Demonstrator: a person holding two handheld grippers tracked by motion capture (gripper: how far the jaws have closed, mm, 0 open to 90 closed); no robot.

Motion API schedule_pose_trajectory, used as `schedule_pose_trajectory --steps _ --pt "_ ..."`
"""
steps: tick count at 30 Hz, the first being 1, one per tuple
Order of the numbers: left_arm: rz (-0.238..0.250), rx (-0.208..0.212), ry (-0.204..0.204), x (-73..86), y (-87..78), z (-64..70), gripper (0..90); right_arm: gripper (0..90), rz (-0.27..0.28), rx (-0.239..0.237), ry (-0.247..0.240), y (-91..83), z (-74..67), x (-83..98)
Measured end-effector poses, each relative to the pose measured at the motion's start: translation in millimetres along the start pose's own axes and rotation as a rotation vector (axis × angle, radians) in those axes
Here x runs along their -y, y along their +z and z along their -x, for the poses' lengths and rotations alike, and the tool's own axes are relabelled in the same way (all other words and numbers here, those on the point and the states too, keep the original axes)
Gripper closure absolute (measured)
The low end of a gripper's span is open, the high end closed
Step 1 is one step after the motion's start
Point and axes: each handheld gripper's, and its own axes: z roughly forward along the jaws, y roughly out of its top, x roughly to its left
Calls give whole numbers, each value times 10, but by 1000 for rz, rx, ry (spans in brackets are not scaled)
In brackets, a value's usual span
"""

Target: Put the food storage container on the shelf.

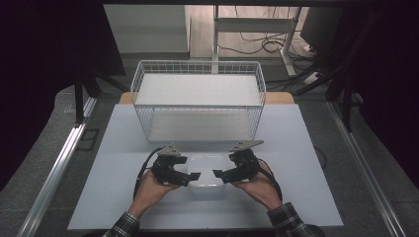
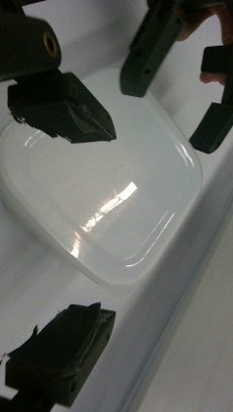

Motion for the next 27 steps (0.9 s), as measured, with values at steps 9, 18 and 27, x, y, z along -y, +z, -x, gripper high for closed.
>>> schedule_pose_trajectory --steps 9,18,27 --pt "38 47 -108 147 -90 -81 376 341 -53 -103 177 56 107 113" --pt "45 91 -183 211 -153 -107 507 530 -63 -147 247 -86 102 206" --pt "40 72 -207 214 -184 -43 533 595 -47 -188 275 -112 132 257"
